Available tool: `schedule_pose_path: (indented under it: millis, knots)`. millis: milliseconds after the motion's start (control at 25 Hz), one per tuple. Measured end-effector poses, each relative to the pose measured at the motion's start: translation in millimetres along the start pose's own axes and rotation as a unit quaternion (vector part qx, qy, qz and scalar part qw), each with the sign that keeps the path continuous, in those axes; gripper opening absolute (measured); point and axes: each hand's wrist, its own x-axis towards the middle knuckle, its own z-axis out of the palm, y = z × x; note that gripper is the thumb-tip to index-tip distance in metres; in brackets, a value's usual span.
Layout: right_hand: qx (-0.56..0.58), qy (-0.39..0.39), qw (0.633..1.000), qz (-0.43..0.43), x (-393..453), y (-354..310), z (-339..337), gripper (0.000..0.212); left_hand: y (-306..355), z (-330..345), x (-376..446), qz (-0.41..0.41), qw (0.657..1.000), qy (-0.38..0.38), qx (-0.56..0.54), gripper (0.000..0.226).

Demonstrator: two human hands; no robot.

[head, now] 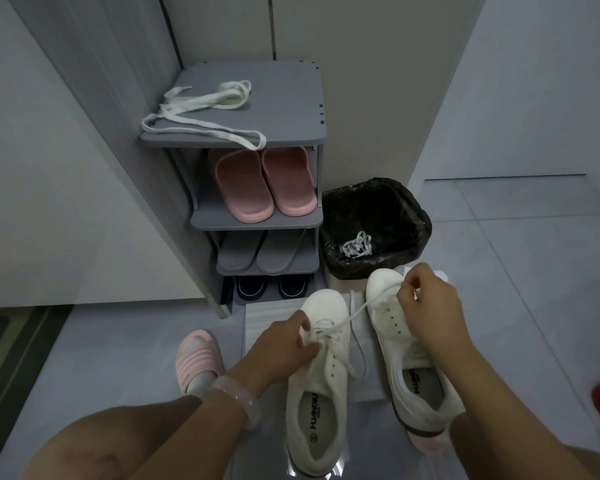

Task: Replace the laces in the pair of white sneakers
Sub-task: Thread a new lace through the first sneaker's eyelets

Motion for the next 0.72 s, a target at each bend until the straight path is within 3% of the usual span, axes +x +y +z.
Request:
schedule_pose_path:
  millis: [120, 280, 360, 480, 560, 720]
  knots:
    - [0.173, -0.042, 0.984, -0.021, -3.1, -19.2, 0.7, 0.009, 5.9, 3.8, 9.5, 0.084, 0.994, 0.056, 0.050, 0.042]
    - [0.297, -0.100, 0.948, -0.059, -5.3, -42.8, 4.7, 0.020, 24.0, 2.8, 14.9, 0.108, 0.994, 0.013, 0.018, 0.024]
    - [0.298, -0.073, 0.950, -0.055, -3.5, -42.0, 4.3, 0.022, 26.3, 3.6, 16.5, 0.112, 0.990, -0.067, 0.052, 0.027]
    - [0.251, -0.062, 0.965, -0.049, -3.8, -37.6, 4.6, 0.020, 24.4, 7.1, 19.3, 0.135, 0.937, -0.213, 0.240, 0.039]
    - [0.226, -0.070, 0.970, -0.052, -4.1, -36.4, 4.6, 0.015, 24.5, 9.1, 18.7, 0.137, 0.921, -0.221, 0.290, 0.042]
    - [0.273, -0.046, 0.961, -0.017, -3.3, -36.2, -3.4, 0.017, 28.2, 13.1, 12.3, 0.150, 0.928, -0.145, 0.309, 0.041]
